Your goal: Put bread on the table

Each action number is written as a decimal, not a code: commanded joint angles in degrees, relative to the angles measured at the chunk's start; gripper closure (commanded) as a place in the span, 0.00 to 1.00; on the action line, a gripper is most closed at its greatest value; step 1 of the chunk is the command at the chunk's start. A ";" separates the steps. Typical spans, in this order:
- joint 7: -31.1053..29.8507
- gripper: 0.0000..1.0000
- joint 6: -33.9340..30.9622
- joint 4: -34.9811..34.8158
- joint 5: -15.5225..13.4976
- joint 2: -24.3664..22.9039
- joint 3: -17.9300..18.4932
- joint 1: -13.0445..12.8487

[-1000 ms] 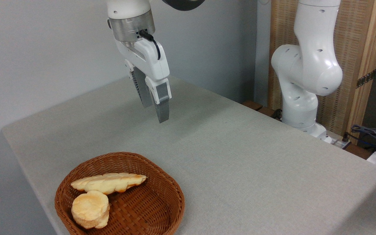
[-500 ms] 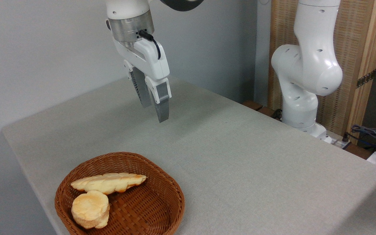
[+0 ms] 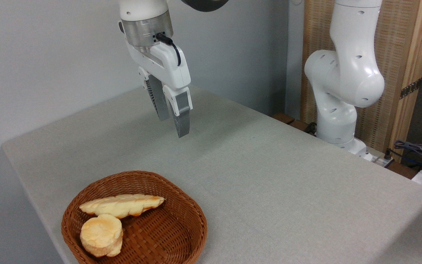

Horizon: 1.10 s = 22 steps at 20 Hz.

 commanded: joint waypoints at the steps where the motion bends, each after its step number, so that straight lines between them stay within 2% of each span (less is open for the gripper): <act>1: -0.81 0.00 -0.54 0.86 0.67 0.28 0.35 -0.09; 9: -0.55 0.00 4.73 0.68 0.50 0.46 0.62 0.26; 13: -0.28 0.00 10.17 -0.72 0.59 0.55 1.93 0.35; 20: -0.28 0.00 23.62 -5.29 0.59 2.22 3.69 0.35; 22: -0.20 0.00 25.04 -5.65 0.67 3.35 3.78 0.44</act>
